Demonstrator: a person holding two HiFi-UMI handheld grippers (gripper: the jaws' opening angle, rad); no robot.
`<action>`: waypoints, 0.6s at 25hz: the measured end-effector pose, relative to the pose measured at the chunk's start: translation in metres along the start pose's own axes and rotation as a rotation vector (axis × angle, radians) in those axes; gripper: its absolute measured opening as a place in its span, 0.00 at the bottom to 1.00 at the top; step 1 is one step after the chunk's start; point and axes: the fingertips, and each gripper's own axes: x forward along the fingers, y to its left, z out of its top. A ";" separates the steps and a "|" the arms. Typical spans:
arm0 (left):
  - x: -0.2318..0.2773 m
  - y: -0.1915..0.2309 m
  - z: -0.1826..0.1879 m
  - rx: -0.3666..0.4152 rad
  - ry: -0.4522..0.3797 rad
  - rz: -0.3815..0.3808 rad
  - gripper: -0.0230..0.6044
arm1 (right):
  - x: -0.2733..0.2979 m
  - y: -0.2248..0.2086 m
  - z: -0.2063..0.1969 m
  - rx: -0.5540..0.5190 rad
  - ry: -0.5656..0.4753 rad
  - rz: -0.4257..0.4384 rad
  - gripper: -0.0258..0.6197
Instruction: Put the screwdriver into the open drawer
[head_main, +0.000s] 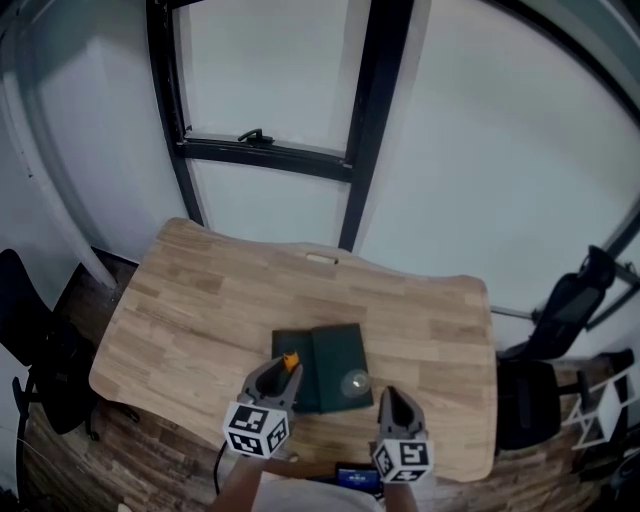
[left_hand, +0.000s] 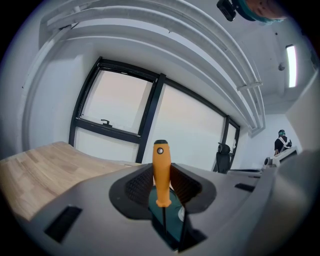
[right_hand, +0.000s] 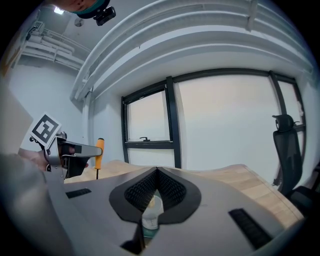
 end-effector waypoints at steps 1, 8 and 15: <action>0.002 0.001 0.001 -0.002 0.000 0.000 0.21 | 0.002 0.000 0.002 -0.002 0.000 0.002 0.04; 0.012 0.010 -0.005 -0.028 0.023 0.013 0.21 | 0.014 -0.001 0.004 -0.014 0.011 0.011 0.04; 0.021 0.009 -0.012 -0.033 0.046 0.008 0.21 | 0.020 -0.003 -0.002 -0.008 0.034 0.019 0.04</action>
